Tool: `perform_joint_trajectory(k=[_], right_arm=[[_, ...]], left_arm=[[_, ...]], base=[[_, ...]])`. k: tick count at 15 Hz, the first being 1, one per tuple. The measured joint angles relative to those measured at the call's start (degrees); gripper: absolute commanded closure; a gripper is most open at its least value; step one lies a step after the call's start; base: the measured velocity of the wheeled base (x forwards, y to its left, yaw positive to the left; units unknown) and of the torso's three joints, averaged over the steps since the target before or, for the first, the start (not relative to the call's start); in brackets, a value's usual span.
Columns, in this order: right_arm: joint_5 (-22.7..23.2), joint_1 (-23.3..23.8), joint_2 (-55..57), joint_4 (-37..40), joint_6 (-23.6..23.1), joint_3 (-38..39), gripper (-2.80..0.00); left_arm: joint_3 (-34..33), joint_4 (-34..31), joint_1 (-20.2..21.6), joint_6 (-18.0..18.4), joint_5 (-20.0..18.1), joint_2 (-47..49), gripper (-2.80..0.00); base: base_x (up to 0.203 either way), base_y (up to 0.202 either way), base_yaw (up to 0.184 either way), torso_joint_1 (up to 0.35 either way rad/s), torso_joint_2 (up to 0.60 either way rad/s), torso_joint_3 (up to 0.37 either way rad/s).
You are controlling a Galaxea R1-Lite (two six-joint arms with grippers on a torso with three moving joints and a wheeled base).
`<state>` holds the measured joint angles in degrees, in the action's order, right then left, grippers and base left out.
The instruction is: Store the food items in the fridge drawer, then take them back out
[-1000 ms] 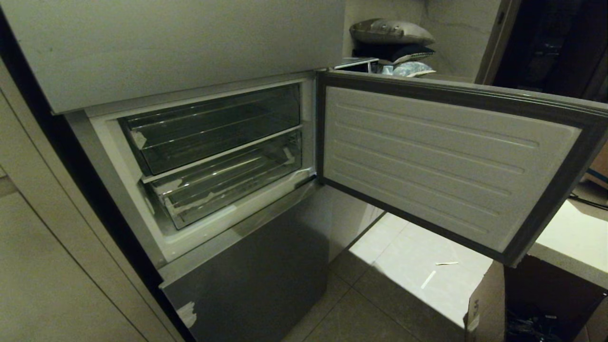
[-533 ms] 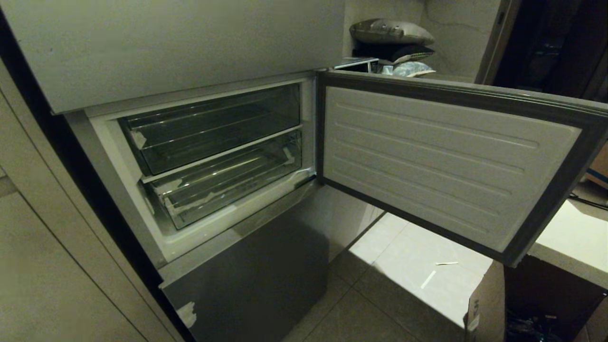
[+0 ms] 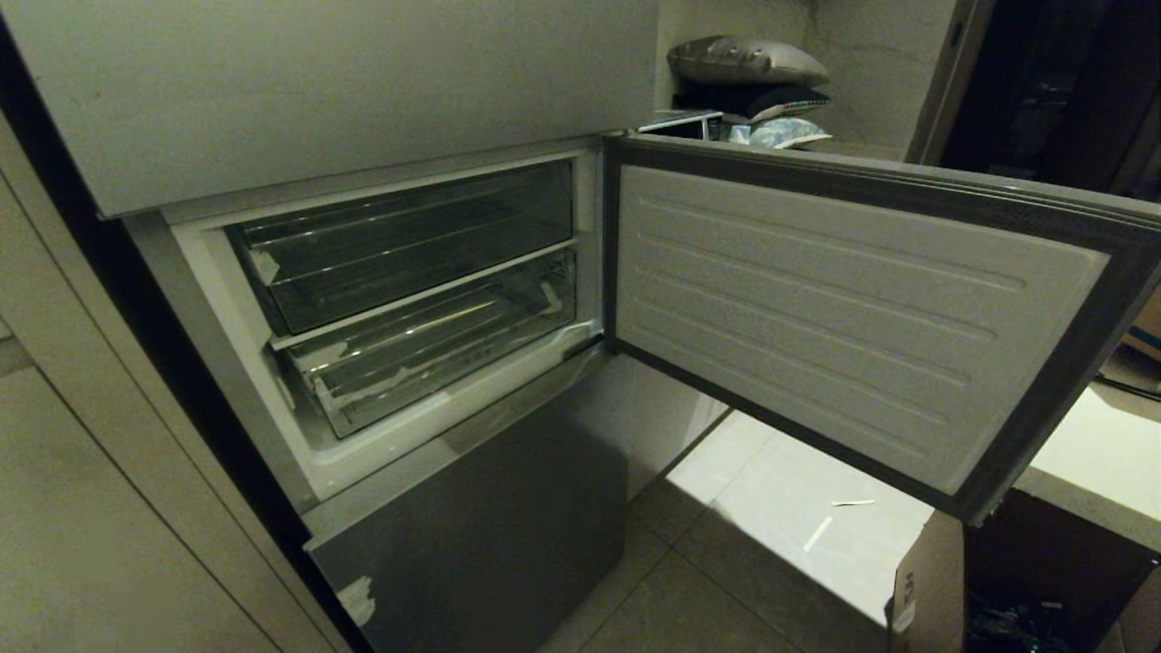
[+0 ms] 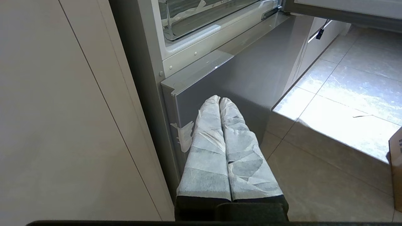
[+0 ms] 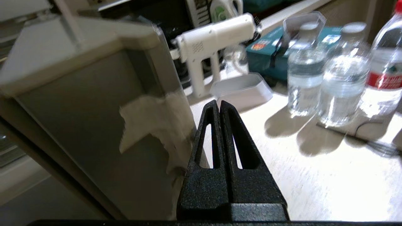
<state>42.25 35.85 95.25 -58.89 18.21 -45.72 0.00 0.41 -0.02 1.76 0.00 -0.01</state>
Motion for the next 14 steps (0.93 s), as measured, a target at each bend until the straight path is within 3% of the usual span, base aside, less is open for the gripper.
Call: perform_joint_trajectory(k=[7,14], right_arm=[[3.96,-2.88,-10.08,-0.06,-0.16,11.65,0.0],[3.44,-14.95,-20.78,-0.1,-0.68,20.82,0.0]], left_arm=[[0.0,0.0,0.0,0.0,0.0,0.0,0.0],[0.0,0.0,0.0,0.0,0.0,0.01,0.0]], base=[[0.0,0.0,0.0,0.0,0.0,0.0],[0.0,0.0,0.0,0.0,0.0,0.0]])
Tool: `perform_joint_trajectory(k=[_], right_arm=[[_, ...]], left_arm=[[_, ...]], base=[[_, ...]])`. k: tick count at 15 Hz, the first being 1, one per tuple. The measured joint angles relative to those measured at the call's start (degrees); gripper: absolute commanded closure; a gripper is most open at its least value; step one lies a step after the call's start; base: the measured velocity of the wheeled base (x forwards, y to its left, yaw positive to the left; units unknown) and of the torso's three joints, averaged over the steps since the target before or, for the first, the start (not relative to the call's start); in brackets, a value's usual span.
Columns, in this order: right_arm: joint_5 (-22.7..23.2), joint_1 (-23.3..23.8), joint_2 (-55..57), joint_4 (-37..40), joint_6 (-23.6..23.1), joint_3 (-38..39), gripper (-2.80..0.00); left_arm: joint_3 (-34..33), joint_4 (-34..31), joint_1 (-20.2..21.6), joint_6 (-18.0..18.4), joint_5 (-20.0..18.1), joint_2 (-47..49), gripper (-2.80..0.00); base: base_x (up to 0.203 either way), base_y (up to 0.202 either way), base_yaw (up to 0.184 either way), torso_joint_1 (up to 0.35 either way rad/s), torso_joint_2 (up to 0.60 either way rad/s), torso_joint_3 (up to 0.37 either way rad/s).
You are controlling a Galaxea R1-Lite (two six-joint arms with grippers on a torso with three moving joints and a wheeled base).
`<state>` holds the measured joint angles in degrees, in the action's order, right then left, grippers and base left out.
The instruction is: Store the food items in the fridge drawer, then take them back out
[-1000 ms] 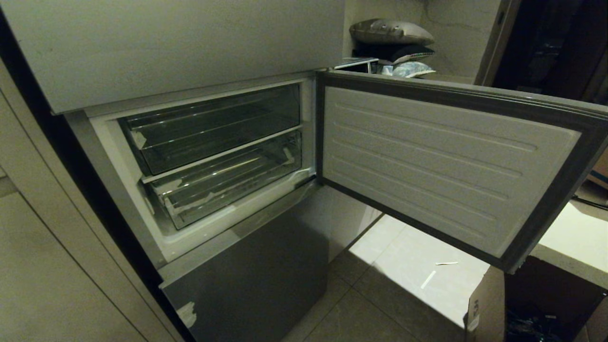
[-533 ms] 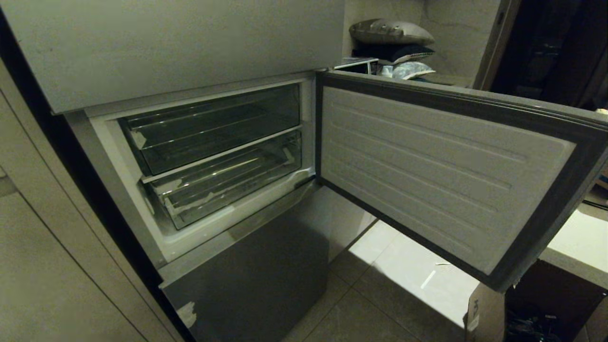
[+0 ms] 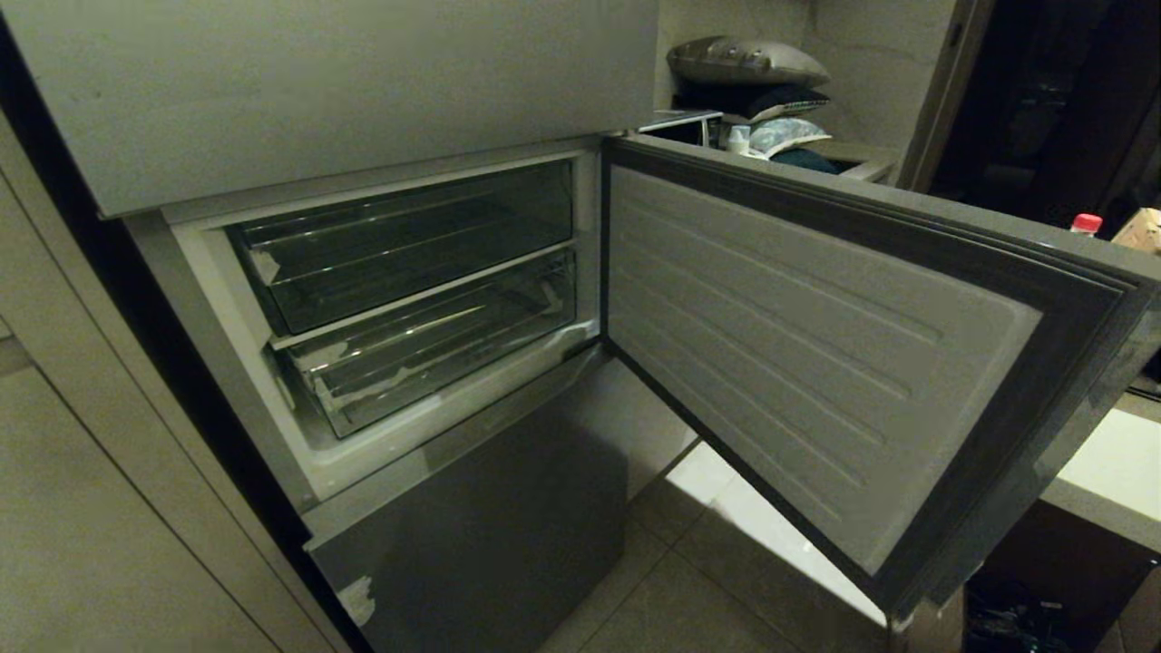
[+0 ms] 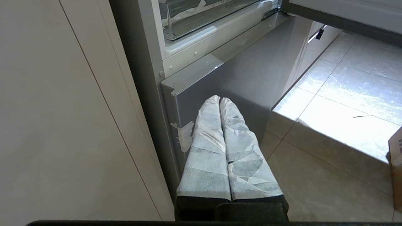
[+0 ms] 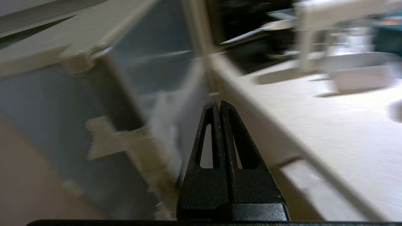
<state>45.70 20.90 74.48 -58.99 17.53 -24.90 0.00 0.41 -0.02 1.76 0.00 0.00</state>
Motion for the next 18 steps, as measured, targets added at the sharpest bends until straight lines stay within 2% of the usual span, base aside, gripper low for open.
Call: perform_joint_trajectory(k=[4,7,9,12,14,18], right_arm=[[-0.41,-9.72,-5.19,-0.01,-0.06,3.63,0.0],[-2.59,-17.45,-6.89,0.28,-0.06,4.87,0.0],[-6.5,-23.16,-6.22,0.86,-0.06,4.0,0.0],[-17.87,-34.02,-1.8,1.73,-0.15,0.31,0.0],[-24.52,-39.37,2.71,1.71,-0.39,-3.0,0.0],[-26.13,-43.27,10.31,1.39,-5.39,-7.82,0.0]], left_arm=[[0.0,0.0,0.0,0.0,0.0,-0.02,0.0],[0.0,0.0,0.0,0.0,0.0,0.0,0.0],[0.0,0.0,0.02,0.0,0.0,-0.02,0.0],[0.0,0.0,0.0,0.0,0.0,0.0,0.0],[0.0,0.0,0.0,0.0,0.0,0.0,0.0],[0.0,0.0,0.0,0.0,0.0,0.0,0.0]], base=[[0.0,0.0,0.0,0.0,0.0,0.0],[0.0,0.0,0.0,0.0,0.0,0.0],[0.0,0.0,0.0,0.0,0.0,0.0],[0.0,0.0,0.0,0.0,0.0,0.0],[0.0,0.0,0.0,0.0,0.0,0.0],[0.0,0.0,0.0,0.0,0.0,0.0]])
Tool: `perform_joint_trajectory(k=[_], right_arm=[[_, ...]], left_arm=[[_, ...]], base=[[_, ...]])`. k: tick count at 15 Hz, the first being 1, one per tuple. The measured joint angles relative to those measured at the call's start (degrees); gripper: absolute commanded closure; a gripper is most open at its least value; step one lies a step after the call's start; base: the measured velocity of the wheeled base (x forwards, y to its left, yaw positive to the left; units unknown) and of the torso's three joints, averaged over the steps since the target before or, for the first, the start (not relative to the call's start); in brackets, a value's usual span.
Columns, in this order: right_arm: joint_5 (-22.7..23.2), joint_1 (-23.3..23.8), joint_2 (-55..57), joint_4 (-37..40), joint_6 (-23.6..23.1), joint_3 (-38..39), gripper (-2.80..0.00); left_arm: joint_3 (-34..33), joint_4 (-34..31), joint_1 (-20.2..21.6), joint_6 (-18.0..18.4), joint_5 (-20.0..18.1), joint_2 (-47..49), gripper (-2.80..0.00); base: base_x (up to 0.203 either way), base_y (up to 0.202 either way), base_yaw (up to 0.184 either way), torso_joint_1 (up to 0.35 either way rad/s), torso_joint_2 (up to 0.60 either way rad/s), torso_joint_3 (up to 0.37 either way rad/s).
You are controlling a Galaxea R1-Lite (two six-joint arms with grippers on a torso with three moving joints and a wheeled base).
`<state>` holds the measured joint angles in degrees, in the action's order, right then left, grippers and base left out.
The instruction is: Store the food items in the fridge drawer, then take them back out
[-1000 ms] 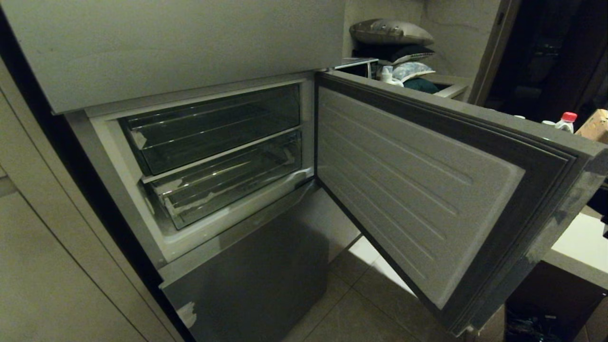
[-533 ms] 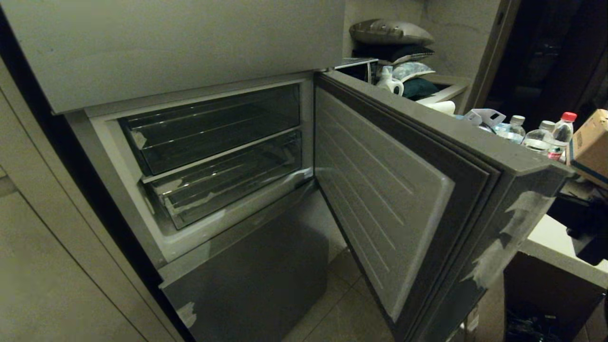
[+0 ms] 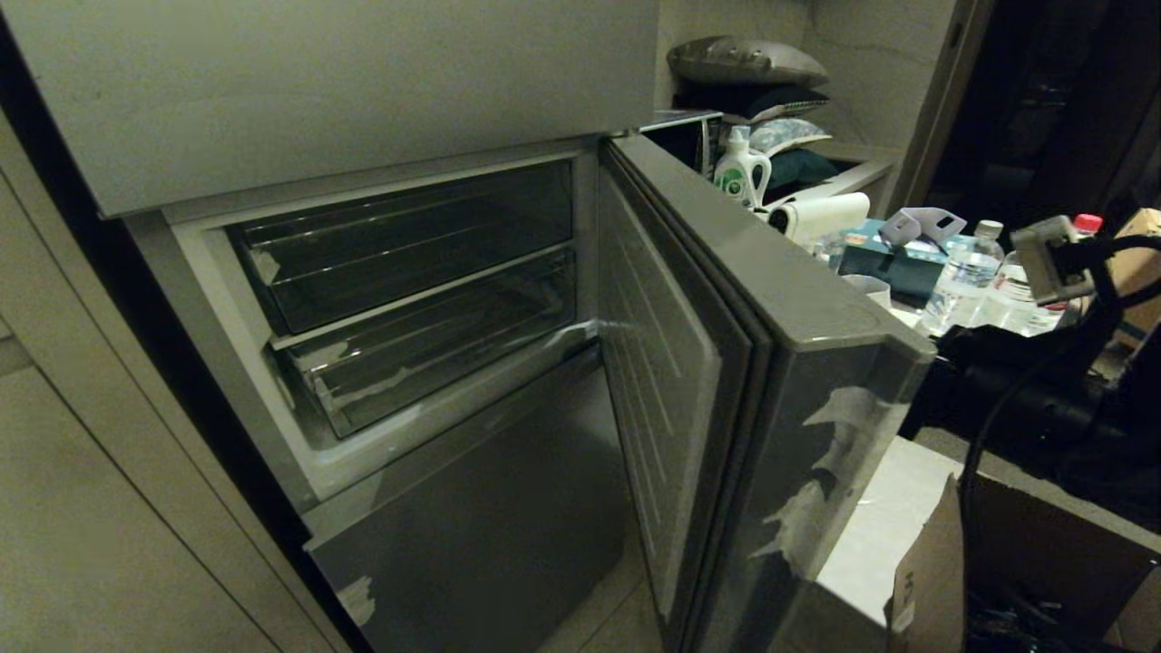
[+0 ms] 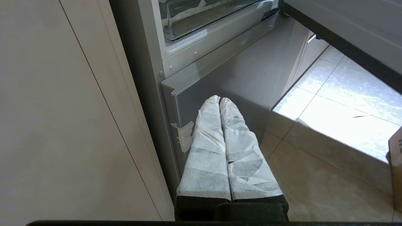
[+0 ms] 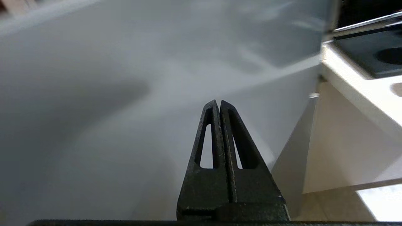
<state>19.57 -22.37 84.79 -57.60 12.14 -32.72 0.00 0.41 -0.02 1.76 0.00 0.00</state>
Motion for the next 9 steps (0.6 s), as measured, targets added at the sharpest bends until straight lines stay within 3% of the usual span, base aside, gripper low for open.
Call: perform_joint_trajectory(k=[9], right_arm=[[-0.2,-5.32,12.36,-4.41,0.9,-7.19,0.0]], left_arm=[[0.0,0.0,-0.02,0.0,0.0,0.0,0.0]], base=[[0.0,0.0,0.006,0.001,0.0,0.0]])
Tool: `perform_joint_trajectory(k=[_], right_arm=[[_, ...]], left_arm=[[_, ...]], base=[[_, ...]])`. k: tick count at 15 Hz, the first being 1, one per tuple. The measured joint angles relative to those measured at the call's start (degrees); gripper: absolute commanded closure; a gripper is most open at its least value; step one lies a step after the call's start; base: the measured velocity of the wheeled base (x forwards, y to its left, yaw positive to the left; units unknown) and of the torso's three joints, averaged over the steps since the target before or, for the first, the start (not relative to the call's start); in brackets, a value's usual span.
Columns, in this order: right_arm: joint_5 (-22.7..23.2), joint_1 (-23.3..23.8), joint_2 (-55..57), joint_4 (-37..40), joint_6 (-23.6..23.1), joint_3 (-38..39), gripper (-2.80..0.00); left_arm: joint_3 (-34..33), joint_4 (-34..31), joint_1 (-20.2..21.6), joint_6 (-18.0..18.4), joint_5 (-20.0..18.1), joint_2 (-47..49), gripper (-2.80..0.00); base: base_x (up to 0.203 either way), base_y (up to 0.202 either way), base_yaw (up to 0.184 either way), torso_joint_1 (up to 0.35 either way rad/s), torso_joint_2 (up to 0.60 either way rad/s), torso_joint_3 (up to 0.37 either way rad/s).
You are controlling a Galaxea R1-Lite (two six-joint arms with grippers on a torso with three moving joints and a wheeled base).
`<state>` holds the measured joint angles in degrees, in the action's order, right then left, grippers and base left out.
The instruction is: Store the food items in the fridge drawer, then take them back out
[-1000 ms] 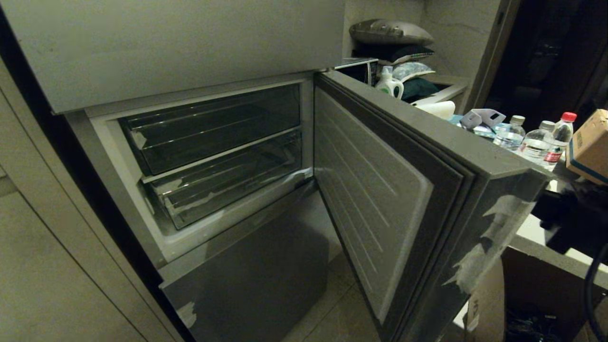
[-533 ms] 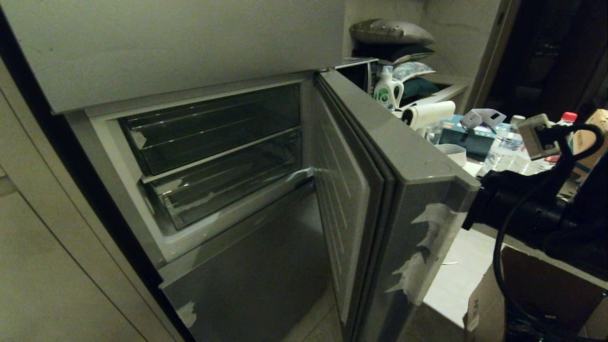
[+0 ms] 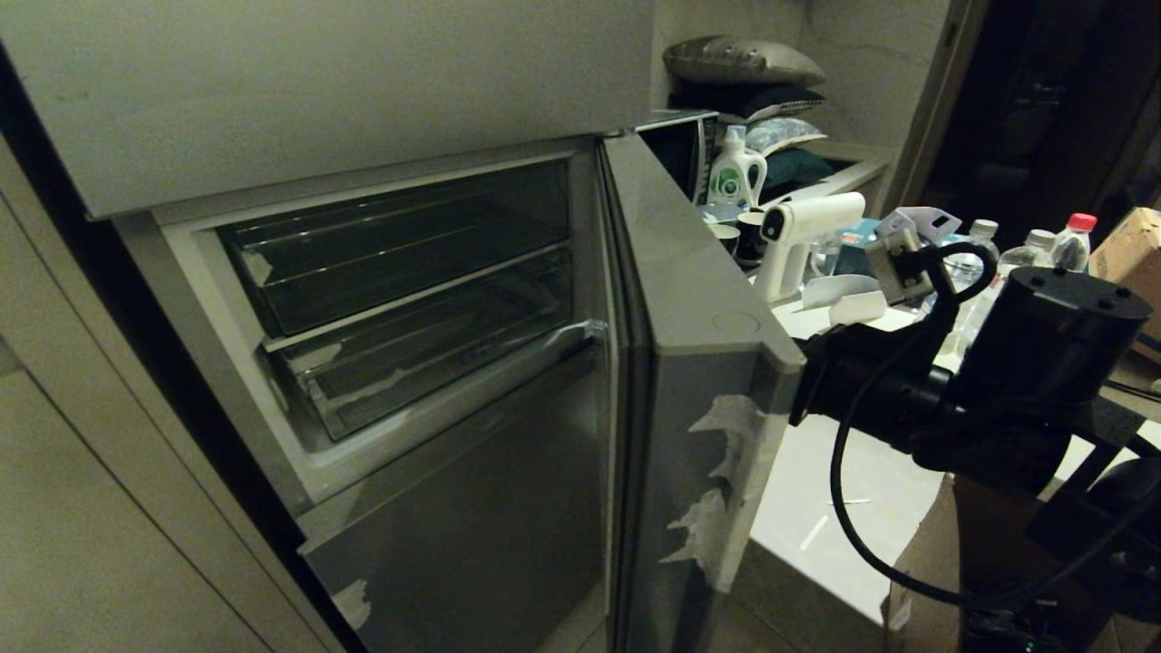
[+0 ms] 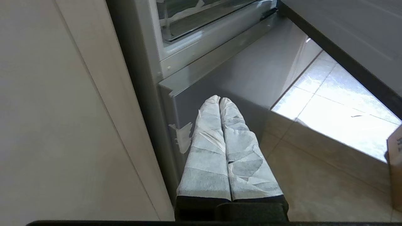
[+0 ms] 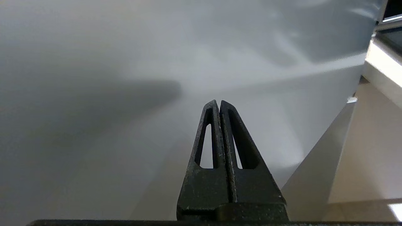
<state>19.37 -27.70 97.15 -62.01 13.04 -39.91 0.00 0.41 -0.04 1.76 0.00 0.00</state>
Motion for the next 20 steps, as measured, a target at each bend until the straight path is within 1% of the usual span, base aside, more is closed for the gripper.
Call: perform_joint_trajectory(k=[2,5,9,11,14,16,18,20], right_arm=[[-0.41,-0.32,1.39,0.03,0.15,-0.18,0.0],[0.15,-0.67,2.36,0.02,0.26,-0.28,0.0],[0.14,-2.1,3.01,-0.03,-0.1,-0.88,0.0],[0.09,-2.38,3.24,-0.89,-0.37,-0.42,0.0],[-0.53,-2.31,1.25,-2.18,-0.89,2.83,0.0],[-2.0,-1.61,-0.16,-2.18,-0.73,3.39,0.0],[-3.61,-1.11,0.05,-2.23,-0.39,1.53,0.0],[-3.85,-0.98,1.53,-2.35,-0.31,-1.86,0.0]], left_arm=[[0.0,0.0,0.02,0.0,-0.02,0.0,0.0],[0.0,0.0,0.02,0.0,0.0,0.0,0.0],[0.0,0.0,0.04,0.0,0.0,-0.02,0.0],[0.0,0.0,0.02,0.0,-0.01,-0.01,0.0],[0.0,-0.01,-0.01,0.0,0.0,-0.02,0.0],[0.0,0.02,0.04,0.0,0.0,0.0,0.0],[0.0,0.0,0.04,0.0,-0.02,-0.02,0.0],[0.0,0.0,0.04,-0.02,0.0,0.0,0.0]], base=[[-0.004,-0.003,0.14,0.004,0.0,-0.001],[0.001,-0.007,0.176,0.003,0.0,0.002],[0.001,-0.006,0.172,0.001,0.0,0.003],[0.003,-0.005,0.111,0.003,0.0,0.001],[0.0,0.0,0.0,0.0,0.0,0.0],[0.0,0.0,0.0,0.0,0.0,0.0],[0.0,0.0,0.0,0.0,0.0,0.0],[0.0,0.0,0.0,0.0,0.0,0.0]])
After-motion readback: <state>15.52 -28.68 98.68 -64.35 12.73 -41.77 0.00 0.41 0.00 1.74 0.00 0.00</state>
